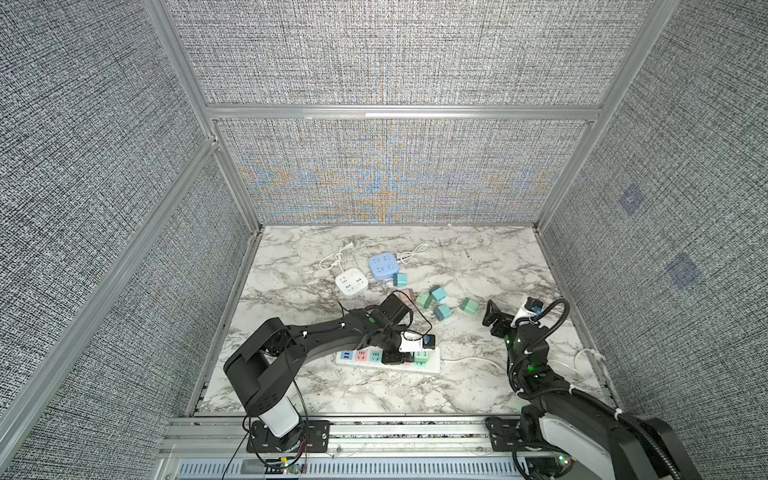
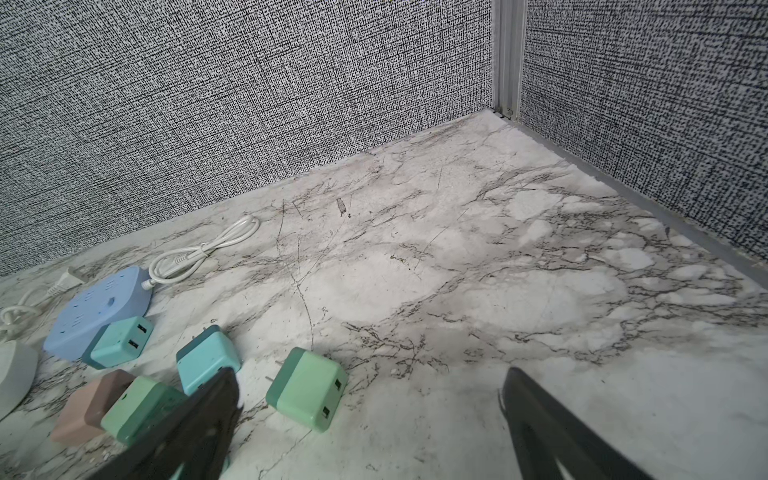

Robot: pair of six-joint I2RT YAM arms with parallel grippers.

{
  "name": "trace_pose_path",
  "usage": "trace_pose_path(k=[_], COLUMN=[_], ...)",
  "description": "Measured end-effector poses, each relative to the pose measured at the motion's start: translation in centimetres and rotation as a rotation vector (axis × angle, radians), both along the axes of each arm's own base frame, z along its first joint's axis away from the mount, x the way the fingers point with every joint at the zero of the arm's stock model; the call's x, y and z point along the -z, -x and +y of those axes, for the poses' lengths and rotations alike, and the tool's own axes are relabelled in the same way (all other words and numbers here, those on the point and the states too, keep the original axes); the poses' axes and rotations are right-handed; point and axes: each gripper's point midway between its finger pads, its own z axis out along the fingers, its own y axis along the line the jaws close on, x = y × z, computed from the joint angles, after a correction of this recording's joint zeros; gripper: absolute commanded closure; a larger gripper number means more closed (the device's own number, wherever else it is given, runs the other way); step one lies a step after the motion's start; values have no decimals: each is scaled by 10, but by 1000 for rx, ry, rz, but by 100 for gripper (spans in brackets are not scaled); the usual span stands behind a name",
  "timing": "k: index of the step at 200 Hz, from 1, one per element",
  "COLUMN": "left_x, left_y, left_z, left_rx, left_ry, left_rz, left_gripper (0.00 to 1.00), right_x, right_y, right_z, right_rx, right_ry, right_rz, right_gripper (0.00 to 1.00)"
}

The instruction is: Insert the plug

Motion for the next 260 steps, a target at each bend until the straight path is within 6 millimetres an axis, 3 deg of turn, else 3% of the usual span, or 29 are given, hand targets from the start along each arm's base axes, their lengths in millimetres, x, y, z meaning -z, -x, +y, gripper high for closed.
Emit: trace_pose_path(k=[3, 5, 6, 11, 28, 45, 72, 99, 124, 142, 157, 185, 209, 235, 260], left_x=[0, -1, -1, -1, -4, -19, -59, -105, -148, -174, -186, -186, -176, -152, -122], left_y=[0, -1, -1, -1, -5, -11, -22, -39, -68, -89, -95, -79, -63, -53, -52], left_z=[0, 1, 1, 2, 10, 13, 13, 26, 62, 108, 148, 194, 213, 224, 224], left_rx=[-1, -3, -3, -4, -27, -52, -121, -281, -592, -917, -1154, -1387, -1463, -1510, -1549], left_ry=[0, 0, 1, 0, -15, 17, 135, 289, 450, 602, 709, 911, 1044, 1132, 1078], left_rz=[-4, -8, -11, -22, -65, -120, -242, -391, -536, -595, -599, -477, -335, -213, -155], left_gripper=[41, 16, 9, 1, 1, 1, 1, 1, 1, 1, 1, 1, 3, 12, 11], right_x=[0, 0, 0, 0, 0, -4, -8, -10, -6, -2, 2, 2, -28, -45, -38], right_y=[0, 0, 0, 0, 0, -2, -4, -7, -8, -7, -6, -6, -19, -29, -33], right_z=[0, 0, 0, 0, 0, 1, 0, -1, -1, -3, -5, -8, -5, 6, 16], right_rx=[-1, -2, -2, -1, -1, 0, 7, 13, 16, 26, 37, 56, 64, 25, -20], right_ry=[0, 1, 1, 1, 1, -2, -5, -3, 3, 4, 1, -2, -41, -66, -69], right_rz=[0, 1, 1, 1, 1, -8, -15, -8, 13, 23, 29, 39, 28, 78, 172], right_gripper=[1, 0, 1, 0, 0, 1, 1, 1, 1, 1, 1, 0, 0, 1, 1])
